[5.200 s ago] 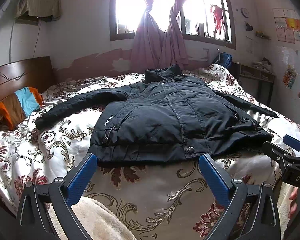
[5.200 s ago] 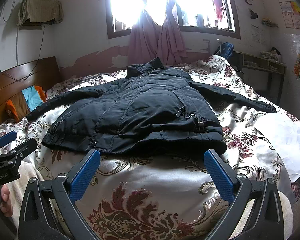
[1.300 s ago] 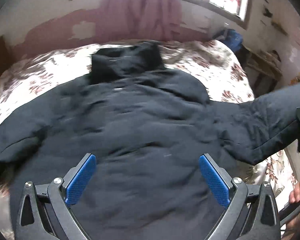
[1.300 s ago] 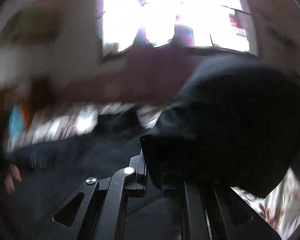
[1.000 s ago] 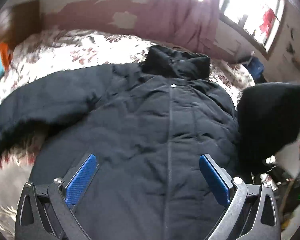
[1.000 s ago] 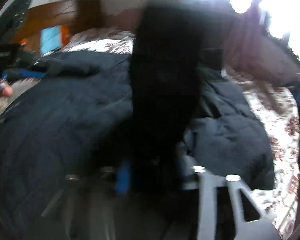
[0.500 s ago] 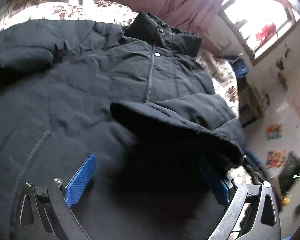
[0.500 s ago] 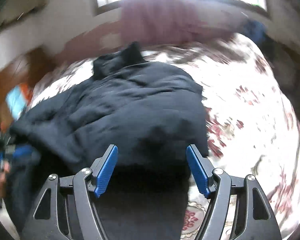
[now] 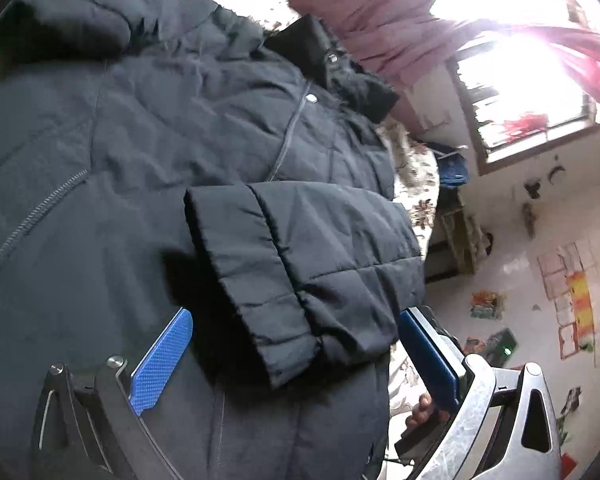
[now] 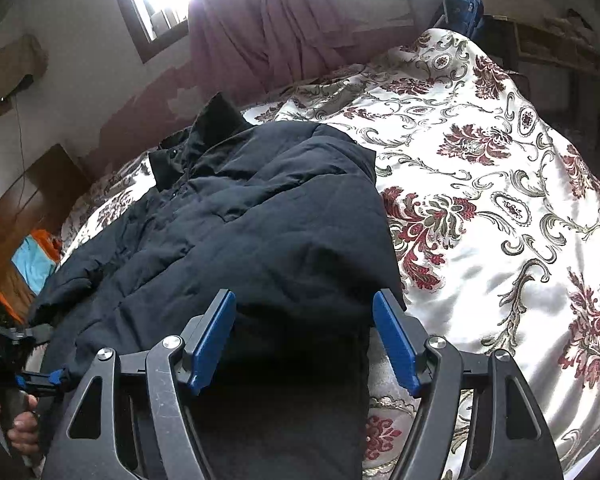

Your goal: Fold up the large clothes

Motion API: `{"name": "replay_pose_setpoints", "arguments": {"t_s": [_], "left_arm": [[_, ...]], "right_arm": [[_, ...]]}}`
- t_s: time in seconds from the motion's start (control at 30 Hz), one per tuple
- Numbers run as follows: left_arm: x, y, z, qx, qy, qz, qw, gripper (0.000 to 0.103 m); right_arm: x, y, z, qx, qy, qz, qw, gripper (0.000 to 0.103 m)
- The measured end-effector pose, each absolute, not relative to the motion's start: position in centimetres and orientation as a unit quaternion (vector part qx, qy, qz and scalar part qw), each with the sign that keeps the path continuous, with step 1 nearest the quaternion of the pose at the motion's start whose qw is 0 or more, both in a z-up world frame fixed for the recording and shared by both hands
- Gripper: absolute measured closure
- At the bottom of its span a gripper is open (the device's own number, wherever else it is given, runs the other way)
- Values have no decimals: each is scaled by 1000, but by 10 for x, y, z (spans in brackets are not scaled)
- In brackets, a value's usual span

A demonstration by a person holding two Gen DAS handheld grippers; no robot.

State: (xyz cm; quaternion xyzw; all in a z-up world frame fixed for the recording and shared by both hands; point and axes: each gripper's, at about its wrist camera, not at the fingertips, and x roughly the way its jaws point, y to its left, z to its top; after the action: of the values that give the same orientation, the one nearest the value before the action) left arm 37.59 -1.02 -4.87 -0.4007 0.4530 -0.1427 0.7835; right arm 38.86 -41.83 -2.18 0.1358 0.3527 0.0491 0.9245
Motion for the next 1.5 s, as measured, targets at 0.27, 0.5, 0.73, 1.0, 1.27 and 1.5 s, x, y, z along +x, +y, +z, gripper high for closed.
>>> {"name": "replay_pose_setpoints", "arguments": {"t_s": [0.27,0.5,0.73,1.0,1.27,1.5], "left_arm": [[406,-38,-38,-300,478,-46,824,75],[404,-55,42,-131,340,-2,931,93],[413,-28,65,-33,295,89,951,93],[445,-2,-20,-29,389,109,914,93],[461,-2,-72,-43,463,99,880,87],[427,27,-50,-148,416,71,894,45]], "right_arm": [[387,-421,-18,164,306,50,937,37],[383,-394,-1,128,252,63,957,37],[411,-350,-10,28,269,58,961,65],[443,-316,-42,-29,339,71,938,75],[440,-310,-43,-39,329,52,942,62],[407,-340,-12,34,305,50,951,32]]}}
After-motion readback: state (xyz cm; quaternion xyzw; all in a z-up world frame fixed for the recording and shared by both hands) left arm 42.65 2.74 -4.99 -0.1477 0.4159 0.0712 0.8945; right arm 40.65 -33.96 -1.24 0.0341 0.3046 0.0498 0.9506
